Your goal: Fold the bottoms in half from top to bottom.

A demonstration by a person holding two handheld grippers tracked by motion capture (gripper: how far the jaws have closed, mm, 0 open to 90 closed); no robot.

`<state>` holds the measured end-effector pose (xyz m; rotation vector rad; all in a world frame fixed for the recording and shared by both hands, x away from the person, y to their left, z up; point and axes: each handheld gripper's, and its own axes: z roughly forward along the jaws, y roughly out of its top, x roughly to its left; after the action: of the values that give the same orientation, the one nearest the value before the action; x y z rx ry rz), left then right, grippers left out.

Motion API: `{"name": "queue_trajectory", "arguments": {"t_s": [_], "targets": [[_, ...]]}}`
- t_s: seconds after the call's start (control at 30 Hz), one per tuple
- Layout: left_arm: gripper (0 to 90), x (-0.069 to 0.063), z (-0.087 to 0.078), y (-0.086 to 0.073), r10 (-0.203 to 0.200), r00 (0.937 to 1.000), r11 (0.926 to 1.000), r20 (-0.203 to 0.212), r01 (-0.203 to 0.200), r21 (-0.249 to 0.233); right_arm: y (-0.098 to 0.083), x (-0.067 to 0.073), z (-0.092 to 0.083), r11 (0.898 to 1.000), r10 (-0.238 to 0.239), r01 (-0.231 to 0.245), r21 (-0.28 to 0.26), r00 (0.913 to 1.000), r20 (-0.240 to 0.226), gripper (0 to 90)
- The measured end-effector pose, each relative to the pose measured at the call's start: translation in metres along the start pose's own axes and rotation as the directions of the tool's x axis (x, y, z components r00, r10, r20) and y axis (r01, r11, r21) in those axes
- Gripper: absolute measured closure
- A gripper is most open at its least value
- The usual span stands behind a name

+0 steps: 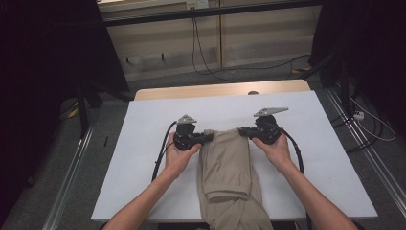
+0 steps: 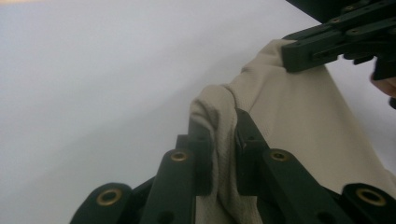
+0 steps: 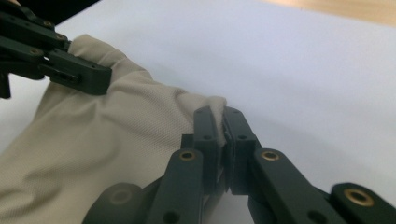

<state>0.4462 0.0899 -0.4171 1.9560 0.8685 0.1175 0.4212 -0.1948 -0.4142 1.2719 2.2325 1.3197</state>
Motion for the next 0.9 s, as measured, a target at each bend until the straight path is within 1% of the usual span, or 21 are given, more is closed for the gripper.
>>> {"name": "queue_trajectory", "arguments": {"t_s": [0.07,0.2,0.27,0.37,0.43,0.5,0.67,0.7,0.8,0.83,0.9], "targets": [[80.5,0.008,0.0,0.005,-0.023,0.9997,0.9995,-0.007,0.022,-0.023,0.009,-0.001,0.003,1.0,0.002,-0.002,-0.016,1.0,0.007,85.5],[80.4,0.02,-0.001,0.017,-0.051,0.9982,0.9973,-0.032,0.049,-0.055,0.027,-0.006,0.009,0.999,0.008,-0.007,-0.044,0.9998,0.019,85.5],[80.4,0.023,0.001,0.024,-0.044,0.9979,0.9973,-0.048,0.041,-0.061,0.035,-0.007,0.012,0.999,0.007,-0.005,-0.052,0.9995,0.03,85.5],[80.4,0.028,0.002,0.036,-0.046,0.9968,0.996,-0.066,0.04,-0.08,0.048,-0.01,0.015,0.998,0.006,-0.003,-0.066,0.9992,0.04,85.5],[80.5,0.032,0.004,0.045,-0.042,0.9953,0.9947,-0.087,0.034,-0.097,0.057,-0.014,0.016,0.997,0.013,-0.009,-0.08,0.9986,0.051,85.5],[80.4,0.037,0.006,0.054,-0.051,0.9945,0.9933,-0.091,0.041,-0.108,0.066,-0.017,0.015,0.996,0.018,-0.013,-0.092,0.9982,0.057,85.5],[80.5,0.045,0.011,0.077,-0.053,0.9932,0.9907,-0.104,0.039,-0.131,0.089,-0.027,0.016,0.994,0.025,-0.016,-0.11,0.9965,0.08,85.5],[80.5,0.048,0.012,0.083,-0.058,0.9929,0.9886,-0.104,0.043,-0.144,0.092,-0.029,0.017,0.993,0.026,-0.016,-0.116,0.9962,0.083,85.4],[80.6,0.055,0.017,0.094,-0.068,0.9919,0.9852,-0.108,0.05,-0.164,0.106,-0.037,0.02,0.99,0.04,-0.027,-0.139,0.9946,0.096,85.4],[80.6,0.059,0.019,0.099,-0.074,0.9909,0.9854,-0.112,0.055,-0.161,0.109,-0.039,0.021,0.989,0.049,-0.034,-0.145,0.9942,0.096,85.4],[80.7,0.063,0.021,0.107,-0.07,0.9901,0.9864,-0.121,0.051,-0.157,0.116,-0.044,0.026,0.987,0.061,-0.046,-0.152,0.9932,0.099,85.4]]}}
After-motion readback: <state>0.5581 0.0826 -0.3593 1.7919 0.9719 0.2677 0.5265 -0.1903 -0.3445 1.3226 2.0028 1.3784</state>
